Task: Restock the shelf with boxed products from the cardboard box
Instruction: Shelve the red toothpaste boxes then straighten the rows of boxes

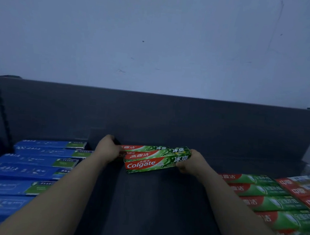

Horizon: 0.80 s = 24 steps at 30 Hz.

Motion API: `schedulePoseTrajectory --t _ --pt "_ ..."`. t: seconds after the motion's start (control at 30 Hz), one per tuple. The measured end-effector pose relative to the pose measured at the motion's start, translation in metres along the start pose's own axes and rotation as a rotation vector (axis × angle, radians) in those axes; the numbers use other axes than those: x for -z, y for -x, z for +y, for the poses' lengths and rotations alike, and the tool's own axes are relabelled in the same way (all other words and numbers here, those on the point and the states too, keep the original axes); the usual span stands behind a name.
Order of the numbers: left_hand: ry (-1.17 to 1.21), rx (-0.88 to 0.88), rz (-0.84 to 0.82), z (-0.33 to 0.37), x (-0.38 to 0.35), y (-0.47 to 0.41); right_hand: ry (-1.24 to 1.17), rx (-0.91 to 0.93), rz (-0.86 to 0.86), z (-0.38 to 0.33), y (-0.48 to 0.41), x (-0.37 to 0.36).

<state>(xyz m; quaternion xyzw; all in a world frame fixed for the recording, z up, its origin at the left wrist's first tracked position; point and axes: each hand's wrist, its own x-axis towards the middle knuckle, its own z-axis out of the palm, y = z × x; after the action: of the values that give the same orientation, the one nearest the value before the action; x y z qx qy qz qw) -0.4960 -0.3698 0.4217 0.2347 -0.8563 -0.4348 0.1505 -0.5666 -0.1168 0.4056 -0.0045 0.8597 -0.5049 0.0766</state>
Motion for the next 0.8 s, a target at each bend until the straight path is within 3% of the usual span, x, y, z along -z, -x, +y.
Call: schedulePoseTrajectory --t 0.37,0.8 --pt "0.117 -0.027 -0.003 -0.008 0.025 0.033 0.335 0.061 0.075 -0.003 0.007 -0.028" --pt "-0.058 -0.467 -0.171 -0.005 0.039 0.135 0.474 0.235 0.22 -0.013 0.162 -0.006"
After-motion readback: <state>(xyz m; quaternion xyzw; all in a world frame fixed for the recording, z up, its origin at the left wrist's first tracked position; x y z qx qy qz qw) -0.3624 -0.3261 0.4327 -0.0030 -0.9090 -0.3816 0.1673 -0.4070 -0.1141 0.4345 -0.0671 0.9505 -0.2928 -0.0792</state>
